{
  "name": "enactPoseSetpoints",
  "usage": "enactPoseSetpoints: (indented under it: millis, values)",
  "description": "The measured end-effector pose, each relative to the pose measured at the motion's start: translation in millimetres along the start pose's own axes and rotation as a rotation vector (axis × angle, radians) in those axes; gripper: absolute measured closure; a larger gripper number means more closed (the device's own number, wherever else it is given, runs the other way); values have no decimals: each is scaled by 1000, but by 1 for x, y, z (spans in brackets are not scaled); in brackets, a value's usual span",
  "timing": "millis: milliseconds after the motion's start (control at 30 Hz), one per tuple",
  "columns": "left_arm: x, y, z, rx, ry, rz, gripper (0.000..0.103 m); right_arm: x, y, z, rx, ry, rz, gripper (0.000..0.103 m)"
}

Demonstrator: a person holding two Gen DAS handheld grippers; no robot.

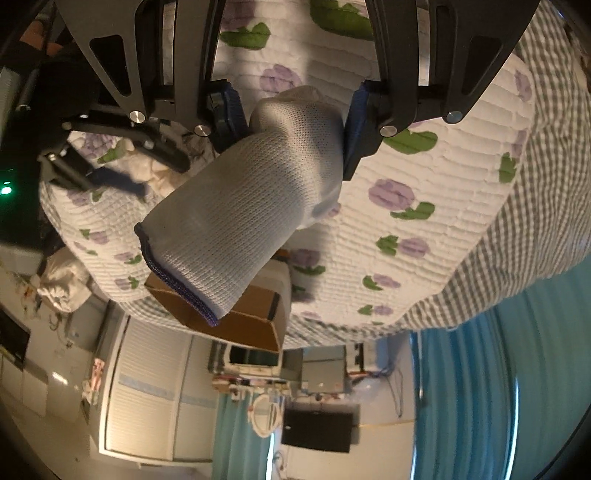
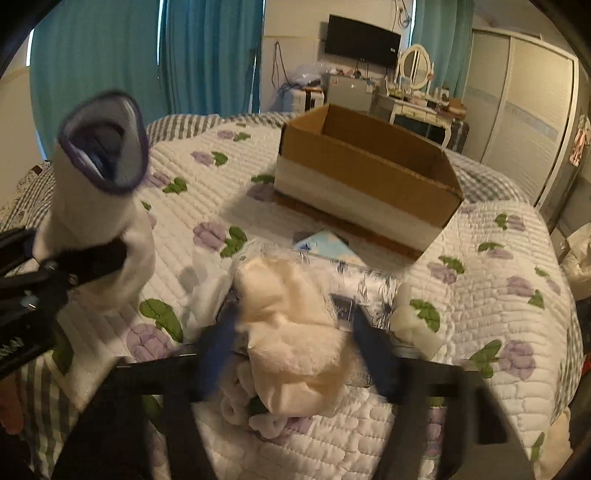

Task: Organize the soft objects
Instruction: 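Grasp the white sock with the left tool while the right tool grasps the cream lace sock, then carry both socks over the box and open both tools to drop them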

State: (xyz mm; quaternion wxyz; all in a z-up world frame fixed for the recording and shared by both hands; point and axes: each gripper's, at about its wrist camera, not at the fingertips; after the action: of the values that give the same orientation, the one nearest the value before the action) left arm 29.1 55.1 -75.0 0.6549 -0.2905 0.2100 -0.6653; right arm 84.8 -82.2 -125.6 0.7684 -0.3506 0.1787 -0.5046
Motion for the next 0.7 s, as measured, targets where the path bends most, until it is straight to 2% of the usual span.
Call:
enactPoseSetpoints:
  millis: [33, 133, 233, 300, 400, 533, 700]
  values:
    - [1, -1, 1, 3, 5, -1, 58, 3, -1, -1, -1, 11, 9, 75]
    - [11, -7, 6, 18, 22, -1, 58, 13, -14, -2, 24, 43, 28, 78]
    - [23, -16, 20, 45, 49, -19, 58, 29, -36, 6, 67, 77, 63, 78]
    - [32, -20, 33, 56, 60, -47, 58, 44, -56, 18, 114, 97, 58, 78]
    - [45, -19, 62, 74, 73, -77, 58, 72, -88, 48, 192, 116, 50, 78]
    - [64, -8, 103, 81, 94, -79, 58, 102, -118, 97, 289, 92, 9, 78]
    - [82, 17, 163, 124, 117, -76, 58, 136, -113, 155, 335, 83, -8, 78]
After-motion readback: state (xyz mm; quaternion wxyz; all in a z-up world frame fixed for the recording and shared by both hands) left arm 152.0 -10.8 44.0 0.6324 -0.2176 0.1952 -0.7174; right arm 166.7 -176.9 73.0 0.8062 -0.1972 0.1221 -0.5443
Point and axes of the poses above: each gripper's, at about its wrist camera, not at the fingertips, and y roughly the way its jaws point, x to its right, z to its top, and after that the axes turned 2 degrees about -y, right-handed
